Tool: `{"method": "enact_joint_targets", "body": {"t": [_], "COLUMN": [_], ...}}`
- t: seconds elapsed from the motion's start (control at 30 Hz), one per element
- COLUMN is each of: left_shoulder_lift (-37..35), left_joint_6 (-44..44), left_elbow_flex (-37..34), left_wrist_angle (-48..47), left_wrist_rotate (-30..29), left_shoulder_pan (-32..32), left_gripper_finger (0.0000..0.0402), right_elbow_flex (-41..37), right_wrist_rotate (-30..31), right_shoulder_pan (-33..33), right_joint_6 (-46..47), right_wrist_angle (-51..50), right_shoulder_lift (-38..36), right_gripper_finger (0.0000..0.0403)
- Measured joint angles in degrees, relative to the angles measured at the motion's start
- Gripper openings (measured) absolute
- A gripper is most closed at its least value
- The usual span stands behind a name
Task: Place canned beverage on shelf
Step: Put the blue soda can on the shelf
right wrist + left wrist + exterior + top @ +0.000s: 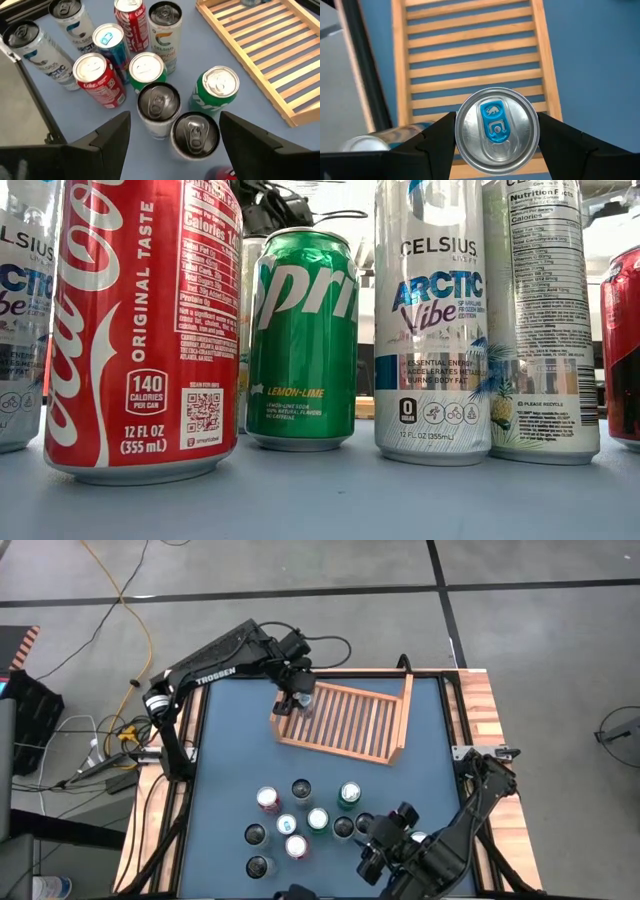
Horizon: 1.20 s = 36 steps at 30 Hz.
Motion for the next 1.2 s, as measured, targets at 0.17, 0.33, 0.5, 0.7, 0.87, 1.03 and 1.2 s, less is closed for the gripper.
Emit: {"method": "enact_joint_targets", "body": {"t": [0.17, 0.33, 0.5, 0.7, 0.87, 1.03, 1.2], "left_shoulder_lift": [0.3, 0.39, 0.39, 2.11, 3.02, 3.1, 3.23], "left_joint_6": [1.5, 1.33, 1.3, 1.31, 1.29, 1.29, 1.27], "left_elbow_flex": [-2.2, -2.2, -2.2, -2.17, -1.98, -1.93, -1.5], "left_wrist_angle": [-0.01, 2.22, 2.88, 2.71, 3.14, 2.99, 2.2], "left_wrist_rotate": [-3.44, -4.44, -4.1, -5.12, -5.35, -5.52, -5.86], "left_shoulder_pan": [-0.04, 0.02, -0.04, -0.14, -0.24, -0.24, -0.09], "left_gripper_finger": [0.0228, 0.0228, 0.0228, 0.0228, 0.0228, 0.0228, 0.0235], "right_elbow_flex": [0.0, 0.0, 0.0, 0.02, 0.02, 0.02, 0.02], "right_wrist_rotate": [0.09, 0.09, 0.11, 0.1, 0.11, 0.09, 0.09], "right_shoulder_pan": [-0.4, -0.72, -0.76, -0.71, -0.73, -0.73, -0.73], "right_joint_6": [-0.04, -0.21, -0.27, -0.62, -0.69, -0.65, -0.57], "right_wrist_angle": [0.0, 0.0, 0.01, 0.0, -0.01, -0.02, 0.01], "right_shoulder_lift": [0.0, 0.0, 0.0, 0.0, 0.02, 0.02, 0.02], "right_gripper_finger": [0.0292, 0.0292, 0.0292, 0.0292, 0.0292, 0.0292, 0.0292]}}
